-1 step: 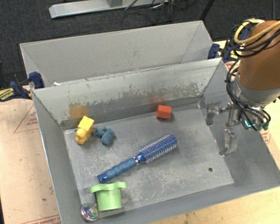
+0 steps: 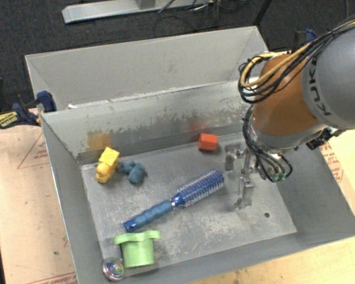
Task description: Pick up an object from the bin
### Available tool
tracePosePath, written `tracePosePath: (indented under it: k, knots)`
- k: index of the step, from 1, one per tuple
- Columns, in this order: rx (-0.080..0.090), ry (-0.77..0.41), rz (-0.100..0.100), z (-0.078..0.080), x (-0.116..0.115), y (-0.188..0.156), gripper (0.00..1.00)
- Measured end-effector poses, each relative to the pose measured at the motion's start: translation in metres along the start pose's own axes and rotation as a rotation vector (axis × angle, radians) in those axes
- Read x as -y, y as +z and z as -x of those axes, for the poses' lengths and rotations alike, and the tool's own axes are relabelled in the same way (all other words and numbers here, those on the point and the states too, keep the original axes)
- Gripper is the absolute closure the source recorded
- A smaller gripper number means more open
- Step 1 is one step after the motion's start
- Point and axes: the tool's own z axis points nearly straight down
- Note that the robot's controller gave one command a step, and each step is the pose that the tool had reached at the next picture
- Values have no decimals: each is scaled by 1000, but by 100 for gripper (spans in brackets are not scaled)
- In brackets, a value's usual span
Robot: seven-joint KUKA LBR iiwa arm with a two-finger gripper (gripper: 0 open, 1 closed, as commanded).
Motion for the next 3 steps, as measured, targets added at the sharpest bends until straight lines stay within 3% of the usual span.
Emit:
tracePosePath:
  k: [1,2,3]
  knots:
    - [3,2,0,0,-66,26,0]
    - [4,8,-3,1,-61,25,100]
    - [8,-49,-1,-54,-96,-68,100]
